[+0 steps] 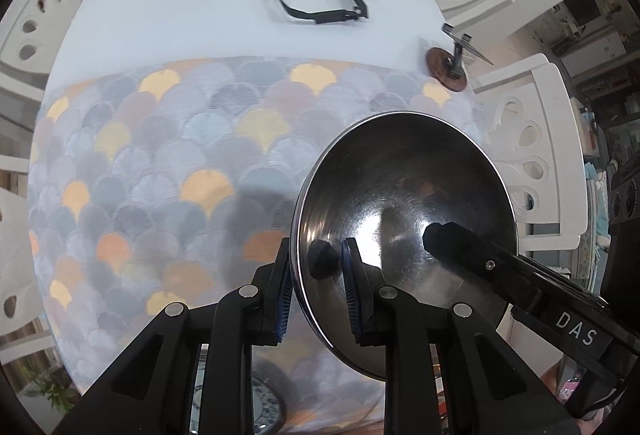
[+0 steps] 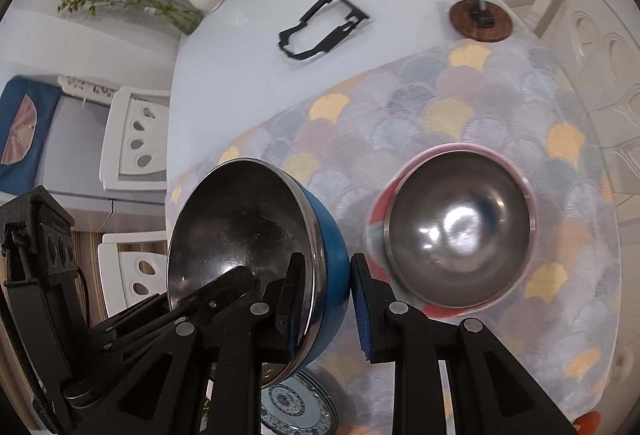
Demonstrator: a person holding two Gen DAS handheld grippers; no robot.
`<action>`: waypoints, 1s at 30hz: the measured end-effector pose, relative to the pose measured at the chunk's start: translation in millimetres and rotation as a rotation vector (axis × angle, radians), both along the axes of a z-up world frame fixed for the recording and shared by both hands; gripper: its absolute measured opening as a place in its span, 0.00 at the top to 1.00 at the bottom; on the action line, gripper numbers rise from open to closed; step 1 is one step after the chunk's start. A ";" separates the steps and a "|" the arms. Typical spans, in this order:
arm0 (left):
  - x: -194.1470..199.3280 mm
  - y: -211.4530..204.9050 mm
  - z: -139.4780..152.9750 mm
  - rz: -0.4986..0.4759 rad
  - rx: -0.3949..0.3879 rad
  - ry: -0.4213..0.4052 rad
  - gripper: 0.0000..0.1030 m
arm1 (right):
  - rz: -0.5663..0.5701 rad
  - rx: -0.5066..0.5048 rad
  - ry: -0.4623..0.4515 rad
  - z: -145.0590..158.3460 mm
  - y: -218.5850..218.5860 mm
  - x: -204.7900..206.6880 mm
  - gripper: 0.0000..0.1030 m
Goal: Organize plates and bowls
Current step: 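Lift the blue-exterior bowl with both grippers and carry it over the red bowl, then lower the blue-exterior bowl into the red-exterior bowl with both grippers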
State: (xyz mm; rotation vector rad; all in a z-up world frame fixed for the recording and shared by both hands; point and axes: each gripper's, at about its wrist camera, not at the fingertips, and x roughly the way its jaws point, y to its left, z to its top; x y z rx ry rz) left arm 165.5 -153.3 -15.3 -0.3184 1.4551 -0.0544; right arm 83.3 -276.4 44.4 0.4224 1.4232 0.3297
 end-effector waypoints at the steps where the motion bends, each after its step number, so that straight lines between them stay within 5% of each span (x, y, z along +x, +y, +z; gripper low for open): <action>1: 1.7 -4.7 -0.9 -0.005 -0.003 0.001 0.81 | -0.003 -0.001 0.007 -1.6 -4.7 0.2 0.78; 30: 30.9 -78.8 -31.5 -0.102 -0.034 0.035 0.81 | -0.105 -0.031 0.064 -28.9 -83.0 13.3 0.77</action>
